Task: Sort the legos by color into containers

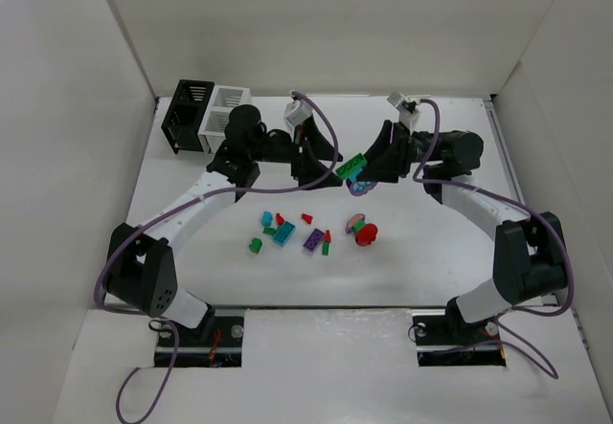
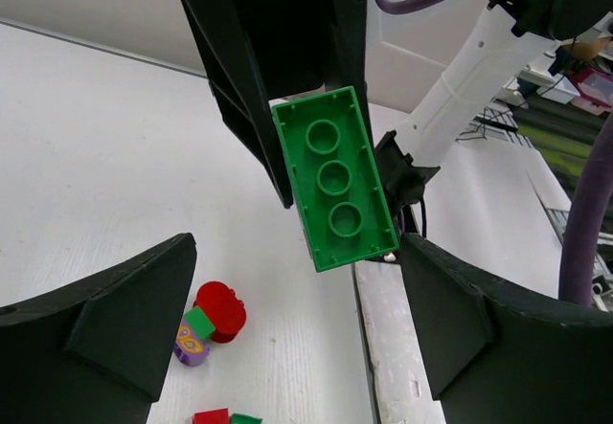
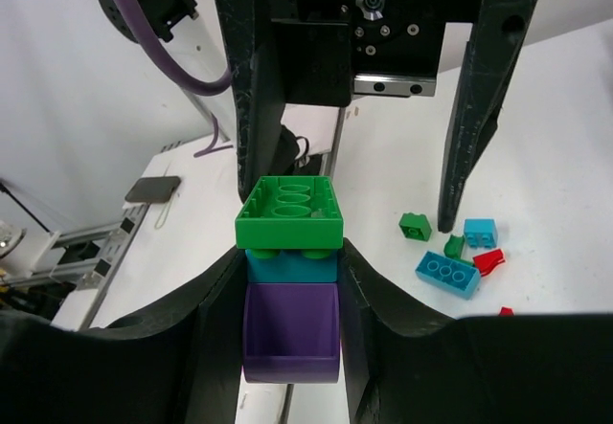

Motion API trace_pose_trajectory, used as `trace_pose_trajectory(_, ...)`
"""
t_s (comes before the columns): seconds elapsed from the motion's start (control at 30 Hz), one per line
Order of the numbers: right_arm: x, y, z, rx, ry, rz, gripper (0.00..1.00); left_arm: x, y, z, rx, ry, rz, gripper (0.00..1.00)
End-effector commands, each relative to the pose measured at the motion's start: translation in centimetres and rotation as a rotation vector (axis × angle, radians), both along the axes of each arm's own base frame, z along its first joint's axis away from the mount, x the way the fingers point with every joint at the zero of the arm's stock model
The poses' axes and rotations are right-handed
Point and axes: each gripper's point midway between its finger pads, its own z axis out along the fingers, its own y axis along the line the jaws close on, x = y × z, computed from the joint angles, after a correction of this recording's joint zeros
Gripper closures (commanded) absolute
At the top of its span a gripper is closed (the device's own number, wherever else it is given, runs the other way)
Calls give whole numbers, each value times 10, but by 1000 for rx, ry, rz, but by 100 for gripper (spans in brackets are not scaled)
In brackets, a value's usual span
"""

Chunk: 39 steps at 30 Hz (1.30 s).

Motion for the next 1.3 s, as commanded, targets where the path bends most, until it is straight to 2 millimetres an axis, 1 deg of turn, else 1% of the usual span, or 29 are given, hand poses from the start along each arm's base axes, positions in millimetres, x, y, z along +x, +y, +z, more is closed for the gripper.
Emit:
trace_pose_trajectory(0.0, -10, 1, 11, 56, -288, 25, 100, -12, 1, 19, -34, -66, -60, 16)
trace_pose_trajectory(0.07, -6, 1, 10, 52, -273, 25, 100, -12, 1, 19, -34, -66, -60, 17)
trace_pose_trajectory(0.1, -3, 2, 5, 45, -250, 25, 100, -12, 1, 19, -34, -66, -60, 20)
trace_pose_trajectory(0.27, 1, 3, 7, 52, -248, 19, 100, -9, 0, 16, -30, -48, -51, 32)
trace_pose_trajectory(0.3, 1, 4, 6, 49, -237, 19, 100, -12, -2, 16, -30, -48, -60, 32)
trace_pose_trajectory(0.4, 3, 4, 10, 60, -255, 12, 100, -7, -5, 9, -19, -10, -52, 32)
trace_pose_trajectory(0.43, 0, 3, 14, 63, -265, 12, 100, -7, -5, 12, -20, -11, -52, 32)
trace_pose_trajectory(0.47, 0, 3, 14, 63, -265, 12, 100, -2, -7, 8, -12, 7, -32, 32)
trace_pose_trajectory(0.5, 0, 3, 14, 63, -265, 12, 100, 1, -7, 10, -10, -1, -22, 32)
trace_pose_trajectory(0.53, -2, 3, 16, 66, -274, 12, 100, 5, -8, 3, 14, 8, -12, 32)
trace_pose_trajectory(0.6, -1, 3, 16, 63, -264, 12, 100, 12, -9, 3, 32, 4, 26, 32)
trace_pose_trajectory(0.63, -1, 3, 16, 63, -264, 12, 100, 12, -8, 4, 38, -4, 26, 35)
trace_pose_trajectory(0.67, -1, 3, 16, 63, -264, 12, 100, 15, -9, 5, 42, -9, 40, 40)
trace_pose_trajectory(0.73, -1, 3, 16, 64, -273, 11, 100, 15, -9, 5, 42, -9, 40, 44)
trace_pose_trajectory(0.77, -2, 3, 14, 58, -275, 17, 100, 13, -8, 9, 37, -16, 40, 46)
trace_pose_trajectory(0.8, -2, 3, 14, 57, -275, 17, 100, 13, -8, 9, 37, -17, 40, 56)
trace_pose_trajectory(0.83, -2, 3, 14, 57, -275, 17, 100, 15, -8, 8, 37, -26, 51, 60)
trace_pose_trajectory(0.87, 0, 3, 12, 55, -266, 17, 100, 13, -7, 13, 31, -36, 51, 64)
trace_pose_trajectory(0.93, 1, 3, 11, 53, -257, 17, 100, 15, -7, 13, 32, -36, 62, 73)
trace_pose_trajectory(0.97, 1, 3, 11, 53, -257, 17, 100, 15, -7, 13, 32, -36, 62, 80)
trace_pose_trajectory(1.0, 3, 4, 9, 50, -248, 17, 100, 13, -6, 16, 27, -44, 62, 82)
trace_pose_trajectory(1.07, 5, 1, 4, 38, -232, 13, 100, 20, 0, 14, 34, -41, 83, 88)
trace_pose_trajectory(1.1, 5, 1, 4, 38, -232, 13, 100, 24, 7, 19, 28, -51, 103, 89)
trace_pose_trajectory(1.13, 5, -3, 3, 33, -219, 1, 100, 29, 10, 15, 34, -42, 127, 90)
trace_pose_trajectory(1.2, 7, -5, -1, 29, -206, -8, 100, 36, 18, 23, 24, -63, 180, 90)
trace_pose_trajectory(1.23, 4, -6, -2, 28, -203, -8, 100, 41, 25, 25, 31, -62, 213, 90)
trace_pose_trajectory(1.27, 4, -6, -2, 28, -203, -8, 100, 43, 26, 25, 32, -62, 229, 90)
